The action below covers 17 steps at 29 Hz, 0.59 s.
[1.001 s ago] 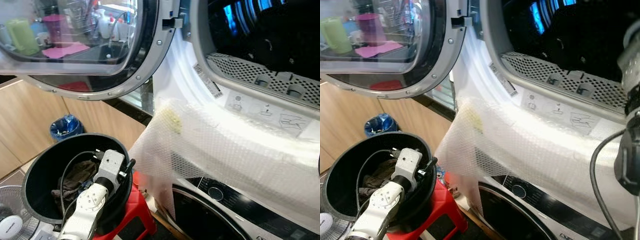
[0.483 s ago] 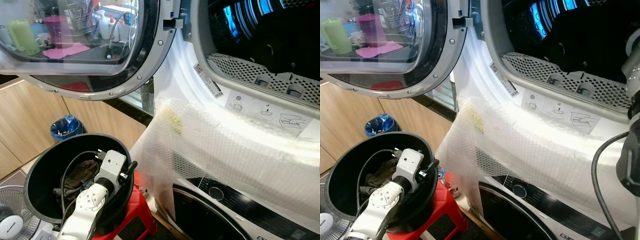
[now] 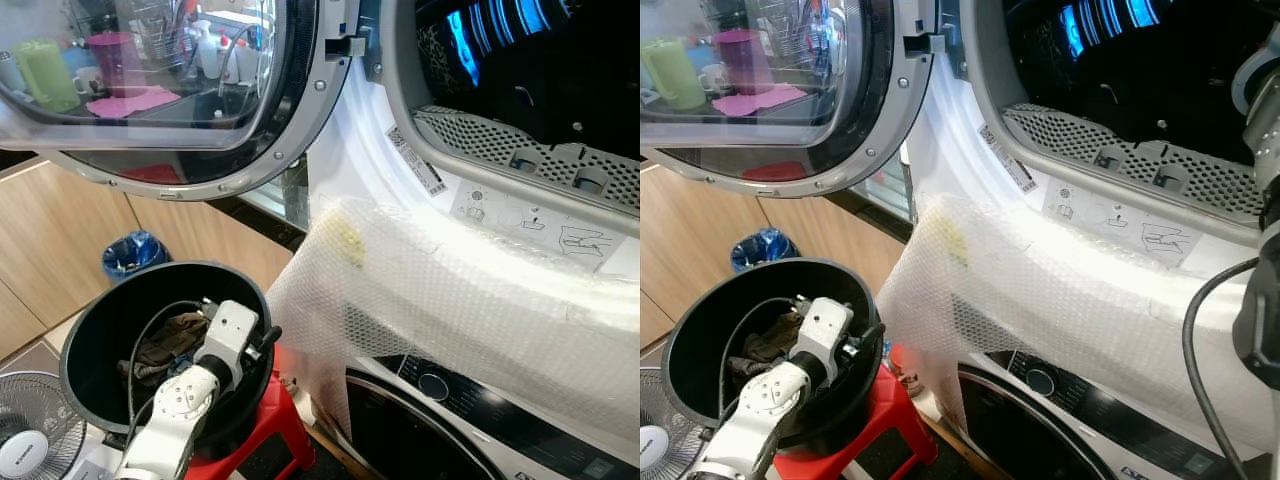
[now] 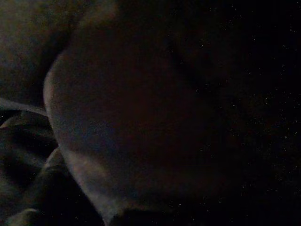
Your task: Clothes washing
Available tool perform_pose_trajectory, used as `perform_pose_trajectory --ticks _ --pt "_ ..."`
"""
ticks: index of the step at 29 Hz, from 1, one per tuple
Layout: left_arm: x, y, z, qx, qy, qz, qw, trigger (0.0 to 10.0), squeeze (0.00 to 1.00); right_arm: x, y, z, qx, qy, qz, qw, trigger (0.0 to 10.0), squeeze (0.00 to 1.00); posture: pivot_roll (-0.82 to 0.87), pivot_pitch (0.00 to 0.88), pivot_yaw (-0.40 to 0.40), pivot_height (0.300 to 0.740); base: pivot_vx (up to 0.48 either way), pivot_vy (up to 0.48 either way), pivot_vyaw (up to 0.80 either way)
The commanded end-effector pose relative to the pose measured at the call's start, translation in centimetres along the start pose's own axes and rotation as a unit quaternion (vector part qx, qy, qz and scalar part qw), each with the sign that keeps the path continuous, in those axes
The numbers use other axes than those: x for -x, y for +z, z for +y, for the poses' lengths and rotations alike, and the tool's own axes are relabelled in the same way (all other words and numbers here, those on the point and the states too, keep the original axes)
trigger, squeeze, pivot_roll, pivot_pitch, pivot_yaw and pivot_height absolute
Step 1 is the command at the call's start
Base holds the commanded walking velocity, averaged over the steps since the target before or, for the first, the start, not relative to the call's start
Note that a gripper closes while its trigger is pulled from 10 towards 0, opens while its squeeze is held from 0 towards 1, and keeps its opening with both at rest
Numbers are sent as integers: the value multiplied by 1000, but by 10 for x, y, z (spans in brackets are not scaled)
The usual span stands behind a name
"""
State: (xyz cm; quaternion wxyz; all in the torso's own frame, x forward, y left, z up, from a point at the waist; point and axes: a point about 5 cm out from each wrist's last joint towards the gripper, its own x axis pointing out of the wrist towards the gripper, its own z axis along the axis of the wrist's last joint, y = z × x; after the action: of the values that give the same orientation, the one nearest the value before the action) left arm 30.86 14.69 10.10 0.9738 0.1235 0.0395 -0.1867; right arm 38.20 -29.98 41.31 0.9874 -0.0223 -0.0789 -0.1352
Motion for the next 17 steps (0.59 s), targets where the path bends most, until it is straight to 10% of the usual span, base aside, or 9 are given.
perform_pose_trajectory --ticks 1,6,17 --pt "1 -14 -15 7 -38 36 999 10000 0 2 8 -1 7 7 -6 1000 10000 1000 47 93 45 740 0 0 0" --pt "1 -12 -17 6 -54 37 998 10000 0 3 4 -6 69 26 13 997 10000 1000 44 90 48 740 0 0 0" --pt "-2 -6 -14 9 -49 27 998 10000 0 5 3 -8 44 57 22 997 10000 1000 27 84 54 740 0 0 0"
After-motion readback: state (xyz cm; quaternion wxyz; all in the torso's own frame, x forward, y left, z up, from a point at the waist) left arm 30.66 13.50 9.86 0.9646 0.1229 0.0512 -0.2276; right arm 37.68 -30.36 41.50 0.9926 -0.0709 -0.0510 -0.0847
